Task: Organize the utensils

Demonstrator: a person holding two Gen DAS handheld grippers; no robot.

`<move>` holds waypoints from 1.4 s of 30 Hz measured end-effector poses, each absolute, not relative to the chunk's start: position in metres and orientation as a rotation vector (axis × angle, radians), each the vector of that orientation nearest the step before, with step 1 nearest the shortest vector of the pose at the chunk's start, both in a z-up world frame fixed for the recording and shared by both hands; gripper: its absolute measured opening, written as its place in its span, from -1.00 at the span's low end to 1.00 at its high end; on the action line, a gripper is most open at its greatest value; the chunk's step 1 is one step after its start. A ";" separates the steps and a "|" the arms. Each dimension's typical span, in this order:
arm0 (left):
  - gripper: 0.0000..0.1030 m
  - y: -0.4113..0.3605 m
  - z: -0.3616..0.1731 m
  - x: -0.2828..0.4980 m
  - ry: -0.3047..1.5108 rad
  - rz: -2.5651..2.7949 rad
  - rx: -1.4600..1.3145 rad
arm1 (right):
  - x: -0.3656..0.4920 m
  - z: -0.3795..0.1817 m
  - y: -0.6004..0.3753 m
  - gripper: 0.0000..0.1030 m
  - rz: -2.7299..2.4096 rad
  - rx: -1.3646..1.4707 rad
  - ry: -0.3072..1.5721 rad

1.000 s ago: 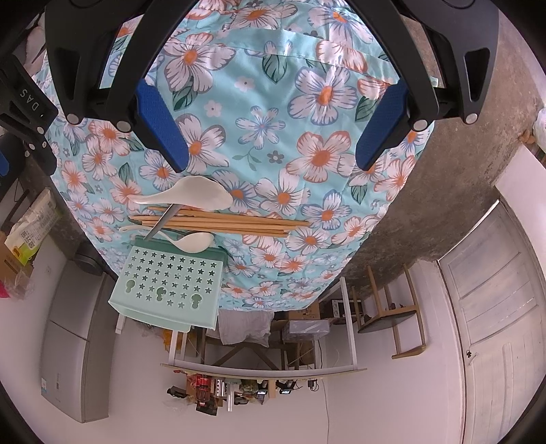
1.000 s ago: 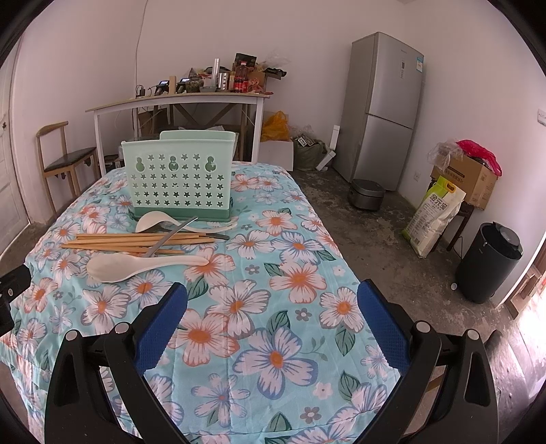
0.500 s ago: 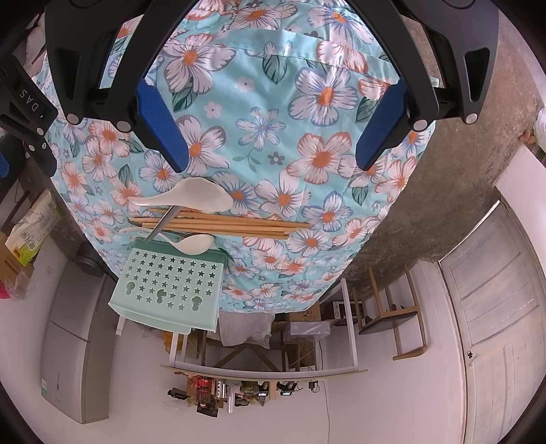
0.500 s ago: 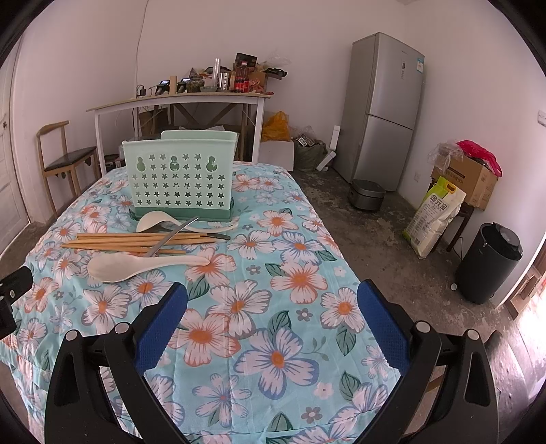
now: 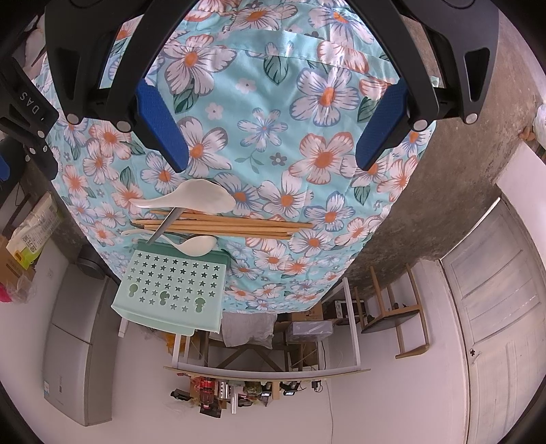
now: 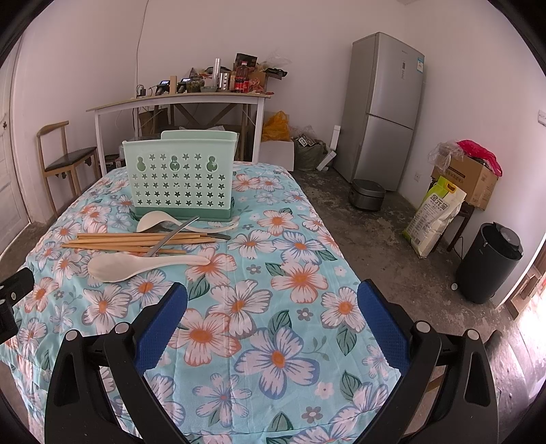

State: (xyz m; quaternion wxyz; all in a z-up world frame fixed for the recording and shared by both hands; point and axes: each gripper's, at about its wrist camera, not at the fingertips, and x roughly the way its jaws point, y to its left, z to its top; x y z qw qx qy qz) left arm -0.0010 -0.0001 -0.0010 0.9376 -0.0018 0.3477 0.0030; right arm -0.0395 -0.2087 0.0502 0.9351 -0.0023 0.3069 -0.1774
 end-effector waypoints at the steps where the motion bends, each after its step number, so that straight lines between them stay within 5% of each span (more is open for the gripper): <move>1: 0.84 0.000 -0.001 -0.001 0.711 0.005 -0.003 | -0.040 0.050 -0.209 0.88 -0.362 -0.004 0.628; 32: 0.84 0.010 -0.037 0.046 0.755 -0.150 -0.107 | 0.002 -0.002 -0.208 0.88 -0.190 0.010 0.732; 35: 0.45 0.013 -0.038 0.056 0.758 -0.220 -0.162 | 0.009 -0.014 -0.206 0.88 -0.093 0.036 0.738; 42: 0.10 0.012 -0.055 0.081 0.822 -0.316 -0.266 | 0.024 -0.045 -0.201 0.88 0.095 0.106 0.784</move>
